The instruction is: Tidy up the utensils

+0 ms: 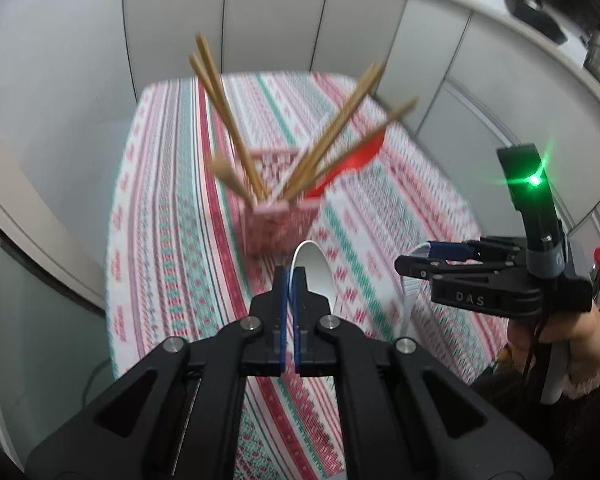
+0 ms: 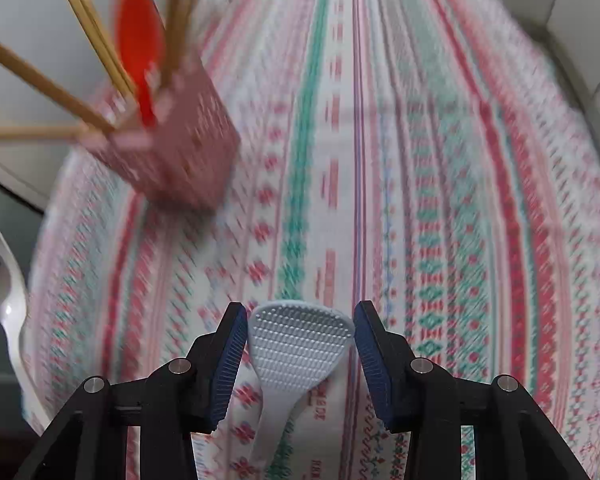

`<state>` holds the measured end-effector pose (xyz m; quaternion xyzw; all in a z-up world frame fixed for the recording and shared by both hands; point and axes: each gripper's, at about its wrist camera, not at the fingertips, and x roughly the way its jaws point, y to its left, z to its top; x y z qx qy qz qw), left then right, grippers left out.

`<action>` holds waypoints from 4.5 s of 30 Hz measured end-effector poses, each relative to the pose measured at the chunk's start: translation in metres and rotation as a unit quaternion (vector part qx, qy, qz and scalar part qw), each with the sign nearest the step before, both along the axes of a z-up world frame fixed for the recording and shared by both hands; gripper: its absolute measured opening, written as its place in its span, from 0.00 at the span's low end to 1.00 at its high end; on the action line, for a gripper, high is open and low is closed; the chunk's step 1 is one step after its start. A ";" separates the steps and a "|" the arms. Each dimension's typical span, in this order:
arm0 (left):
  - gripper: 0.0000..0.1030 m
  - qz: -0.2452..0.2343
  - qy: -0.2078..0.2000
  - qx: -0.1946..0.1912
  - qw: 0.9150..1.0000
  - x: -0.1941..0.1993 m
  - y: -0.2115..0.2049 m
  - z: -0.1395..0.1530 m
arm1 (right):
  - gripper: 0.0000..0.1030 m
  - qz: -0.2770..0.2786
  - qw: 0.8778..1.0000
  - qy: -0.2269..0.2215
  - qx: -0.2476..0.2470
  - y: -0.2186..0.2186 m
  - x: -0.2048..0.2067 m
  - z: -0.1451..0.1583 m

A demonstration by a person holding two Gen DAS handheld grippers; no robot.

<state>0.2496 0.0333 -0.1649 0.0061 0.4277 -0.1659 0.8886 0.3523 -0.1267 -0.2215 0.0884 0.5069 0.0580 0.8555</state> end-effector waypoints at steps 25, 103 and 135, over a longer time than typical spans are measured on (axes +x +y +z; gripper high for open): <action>0.02 0.183 -0.302 0.005 0.936 0.039 0.002 0.076 | 0.47 -0.135 0.946 -0.285 0.073 -0.040 -0.014 0.130; 0.53 0.264 0.199 0.006 0.944 0.193 0.059 -0.124 | 0.47 -0.103 0.941 -0.319 0.039 -0.046 0.026 0.150; 0.30 0.202 0.095 0.008 0.975 0.147 0.062 -0.054 | 0.47 -0.096 0.947 -0.302 0.059 -0.058 0.020 0.137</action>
